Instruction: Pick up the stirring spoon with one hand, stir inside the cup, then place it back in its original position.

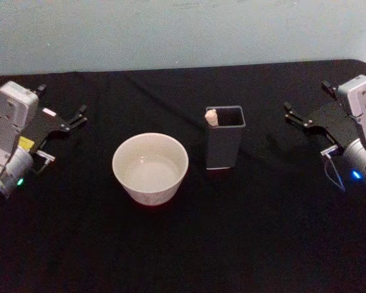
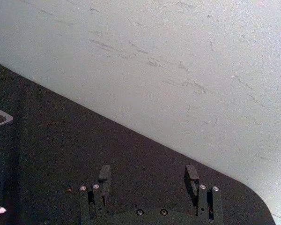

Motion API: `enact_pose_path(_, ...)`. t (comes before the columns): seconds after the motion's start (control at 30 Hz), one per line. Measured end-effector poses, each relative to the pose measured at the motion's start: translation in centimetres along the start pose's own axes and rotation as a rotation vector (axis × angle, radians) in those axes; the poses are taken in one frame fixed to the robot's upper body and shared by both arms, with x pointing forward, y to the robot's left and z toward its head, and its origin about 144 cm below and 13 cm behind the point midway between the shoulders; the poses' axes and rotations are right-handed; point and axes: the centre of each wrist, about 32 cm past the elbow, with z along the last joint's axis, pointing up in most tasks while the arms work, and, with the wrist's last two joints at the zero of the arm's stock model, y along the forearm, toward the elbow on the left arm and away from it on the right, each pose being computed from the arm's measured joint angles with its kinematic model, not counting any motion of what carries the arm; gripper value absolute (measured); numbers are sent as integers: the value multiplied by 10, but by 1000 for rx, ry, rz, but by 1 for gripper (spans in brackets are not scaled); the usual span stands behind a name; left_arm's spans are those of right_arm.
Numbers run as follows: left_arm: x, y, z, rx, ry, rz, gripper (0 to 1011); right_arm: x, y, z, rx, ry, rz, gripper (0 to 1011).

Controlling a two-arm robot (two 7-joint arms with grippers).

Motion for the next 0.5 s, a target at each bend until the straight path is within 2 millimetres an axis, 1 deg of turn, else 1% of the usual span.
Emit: enact_pose_path(0.5, 0, 0, 0, 0, 0, 0, 1001, 0, 0, 0, 0, 0, 0, 1002)
